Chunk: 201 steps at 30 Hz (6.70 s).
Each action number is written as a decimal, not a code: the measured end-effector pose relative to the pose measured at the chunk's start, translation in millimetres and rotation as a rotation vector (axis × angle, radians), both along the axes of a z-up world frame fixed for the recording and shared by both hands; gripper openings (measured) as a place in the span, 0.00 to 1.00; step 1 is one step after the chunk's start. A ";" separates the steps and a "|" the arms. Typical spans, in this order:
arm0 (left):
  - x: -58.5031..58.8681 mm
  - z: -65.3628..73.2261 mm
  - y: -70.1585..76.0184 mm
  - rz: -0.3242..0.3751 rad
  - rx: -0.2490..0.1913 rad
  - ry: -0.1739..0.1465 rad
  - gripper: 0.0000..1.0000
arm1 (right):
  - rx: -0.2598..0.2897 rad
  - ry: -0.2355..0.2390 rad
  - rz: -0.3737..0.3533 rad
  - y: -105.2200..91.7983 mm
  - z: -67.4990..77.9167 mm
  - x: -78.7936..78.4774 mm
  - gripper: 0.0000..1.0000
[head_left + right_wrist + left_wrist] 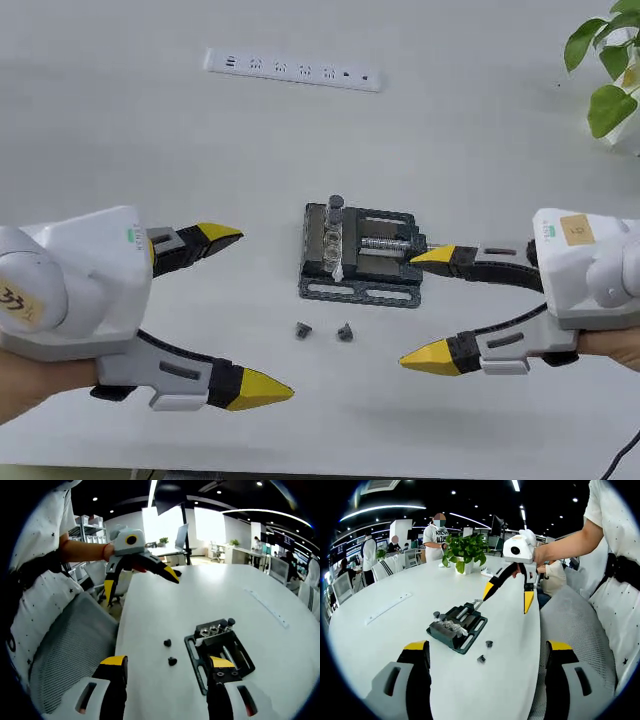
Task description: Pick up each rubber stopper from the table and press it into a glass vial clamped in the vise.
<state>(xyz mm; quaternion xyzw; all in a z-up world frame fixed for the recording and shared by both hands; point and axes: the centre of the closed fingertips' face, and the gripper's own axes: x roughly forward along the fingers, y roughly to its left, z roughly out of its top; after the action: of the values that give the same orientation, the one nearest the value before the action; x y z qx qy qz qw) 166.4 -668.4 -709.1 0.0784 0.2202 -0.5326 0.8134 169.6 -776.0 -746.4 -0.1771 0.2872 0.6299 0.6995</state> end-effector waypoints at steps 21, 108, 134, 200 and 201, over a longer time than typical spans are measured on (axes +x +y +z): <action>-2.0 -9.9 1.7 0.001 0.015 0.029 0.94 | -0.048 0.003 0.072 12.6 -49.8 4.2 0.38; -0.5 -17.0 -6.0 0.002 0.005 0.054 0.83 | -0.072 0.023 0.119 31.9 -69.1 13.3 0.07; 14.2 62.6 -47.9 -0.081 -0.151 -0.065 0.21 | 0.267 -0.092 -0.016 48.5 90.2 -4.1 0.07; 0.1 95.1 -62.3 -0.204 -0.252 -0.096 0.05 | 0.372 -0.077 -0.056 48.2 133.4 -9.9 0.11; 0.2 97.9 -62.0 -0.203 -0.271 -0.093 0.05 | 0.372 -0.079 -0.053 48.4 134.6 -10.0 0.11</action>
<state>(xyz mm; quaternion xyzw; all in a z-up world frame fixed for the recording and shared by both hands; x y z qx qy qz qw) 166.6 -730.4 -611.3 0.0147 0.0994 -0.6326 0.7679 159.6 -727.6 -611.8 -0.0615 0.1428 0.6459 0.7474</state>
